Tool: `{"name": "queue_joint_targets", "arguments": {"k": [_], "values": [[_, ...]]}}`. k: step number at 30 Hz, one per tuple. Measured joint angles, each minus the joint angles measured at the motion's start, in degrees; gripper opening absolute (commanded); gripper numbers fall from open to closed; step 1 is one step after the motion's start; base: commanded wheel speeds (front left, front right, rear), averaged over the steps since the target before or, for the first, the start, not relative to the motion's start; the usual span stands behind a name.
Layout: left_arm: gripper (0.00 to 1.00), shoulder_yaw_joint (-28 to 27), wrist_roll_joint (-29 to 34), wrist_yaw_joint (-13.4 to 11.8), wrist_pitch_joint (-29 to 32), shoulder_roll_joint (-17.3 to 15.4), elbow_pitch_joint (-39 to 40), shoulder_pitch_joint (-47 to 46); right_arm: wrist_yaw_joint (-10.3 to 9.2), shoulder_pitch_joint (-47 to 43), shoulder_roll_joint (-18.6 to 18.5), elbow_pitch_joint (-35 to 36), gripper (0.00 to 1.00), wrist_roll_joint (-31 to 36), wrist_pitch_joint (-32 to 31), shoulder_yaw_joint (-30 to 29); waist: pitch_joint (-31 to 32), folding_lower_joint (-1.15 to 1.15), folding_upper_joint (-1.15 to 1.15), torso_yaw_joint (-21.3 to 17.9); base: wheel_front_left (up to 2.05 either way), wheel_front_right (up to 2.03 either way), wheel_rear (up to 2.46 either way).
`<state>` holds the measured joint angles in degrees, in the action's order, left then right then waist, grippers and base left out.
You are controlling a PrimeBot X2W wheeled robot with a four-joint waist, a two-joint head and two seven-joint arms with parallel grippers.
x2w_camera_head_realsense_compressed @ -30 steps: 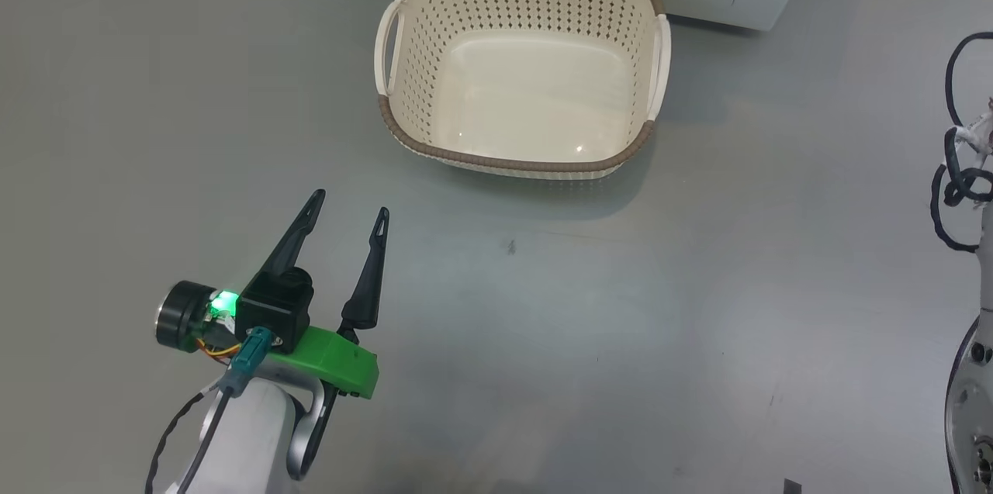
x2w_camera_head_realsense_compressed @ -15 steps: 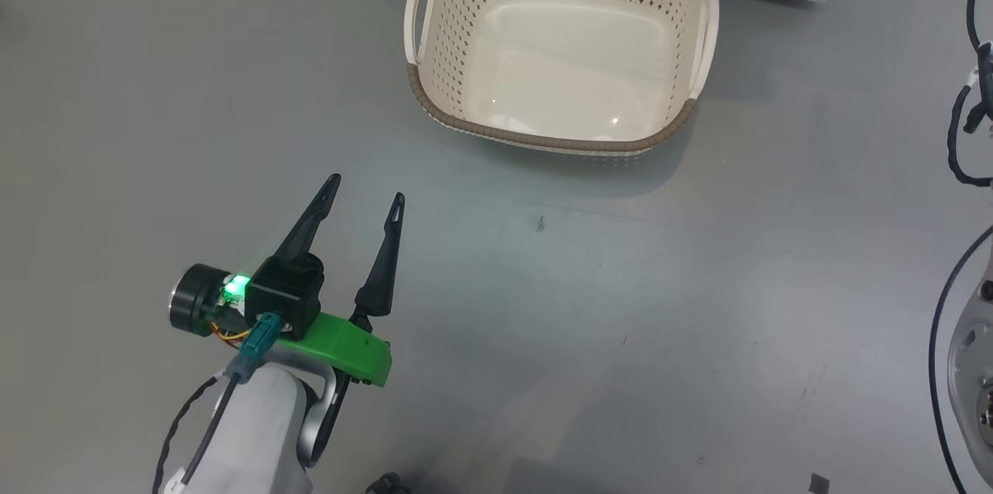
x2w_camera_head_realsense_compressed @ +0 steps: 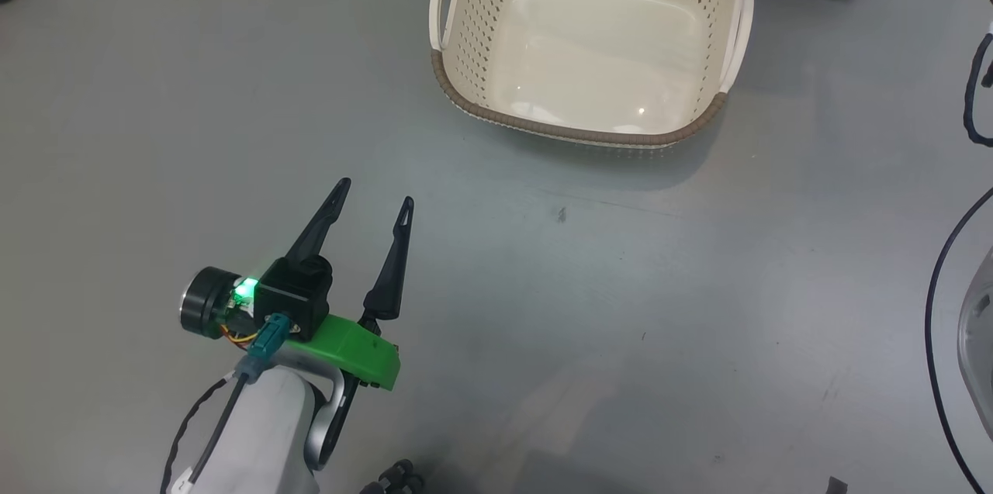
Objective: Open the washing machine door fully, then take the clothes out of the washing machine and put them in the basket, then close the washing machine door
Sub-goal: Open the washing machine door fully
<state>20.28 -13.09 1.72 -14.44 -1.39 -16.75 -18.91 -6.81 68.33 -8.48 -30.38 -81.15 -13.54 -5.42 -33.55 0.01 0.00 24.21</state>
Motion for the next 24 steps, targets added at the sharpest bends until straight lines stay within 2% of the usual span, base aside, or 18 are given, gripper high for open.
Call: {"name": "queue_joint_targets", "arguments": {"k": [24], "values": [[1.0,1.88,-1.45,-0.91,0.0,0.02,-0.31,-0.55,-0.41,6.36,-1.31,-6.68,0.0,-3.16,-5.41,-0.07,-1.06,-0.01,0.0,1.32,0.0,0.0,0.0]]}}
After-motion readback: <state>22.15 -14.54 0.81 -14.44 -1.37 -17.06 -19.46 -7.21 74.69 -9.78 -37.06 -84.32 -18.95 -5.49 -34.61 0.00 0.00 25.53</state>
